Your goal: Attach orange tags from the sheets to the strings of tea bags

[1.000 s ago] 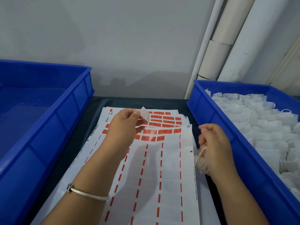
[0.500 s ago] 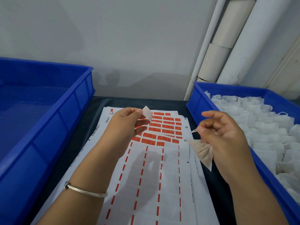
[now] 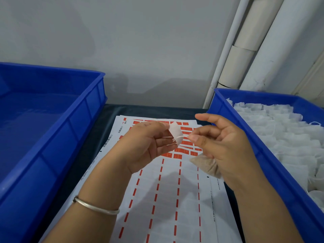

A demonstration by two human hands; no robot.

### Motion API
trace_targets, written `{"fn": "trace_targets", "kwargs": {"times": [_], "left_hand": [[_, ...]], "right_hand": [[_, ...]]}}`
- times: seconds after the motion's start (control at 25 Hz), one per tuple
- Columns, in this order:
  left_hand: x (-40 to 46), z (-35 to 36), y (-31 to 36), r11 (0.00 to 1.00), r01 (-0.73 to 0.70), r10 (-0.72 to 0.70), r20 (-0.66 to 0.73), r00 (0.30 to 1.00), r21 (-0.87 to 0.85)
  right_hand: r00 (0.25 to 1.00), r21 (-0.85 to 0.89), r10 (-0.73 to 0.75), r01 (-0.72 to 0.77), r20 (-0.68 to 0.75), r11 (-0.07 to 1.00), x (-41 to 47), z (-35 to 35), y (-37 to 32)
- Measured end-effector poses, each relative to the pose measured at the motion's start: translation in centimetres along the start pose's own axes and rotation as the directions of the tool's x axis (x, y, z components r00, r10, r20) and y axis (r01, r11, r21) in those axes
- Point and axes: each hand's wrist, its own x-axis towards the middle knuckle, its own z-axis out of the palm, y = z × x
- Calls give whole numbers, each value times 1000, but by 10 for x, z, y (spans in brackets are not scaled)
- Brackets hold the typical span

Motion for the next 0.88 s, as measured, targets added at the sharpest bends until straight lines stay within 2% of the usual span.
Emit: {"fn": "trace_targets", "kwargs": {"times": [0.12,0.24,0.88], "left_hand": [[-1,0,0,997,16,-20,63,998,72],[-2,2,-1,993,24,-33,79,996,111],[-4,2,0,992,23,-35,100,994,124]], "right_hand": [[998,-69,-19,23,59,997,1,3,3],[999,-123,-19,23,30,992,4,3,11],[999,-179,-21,17,-23,984,8,6,16]]}}
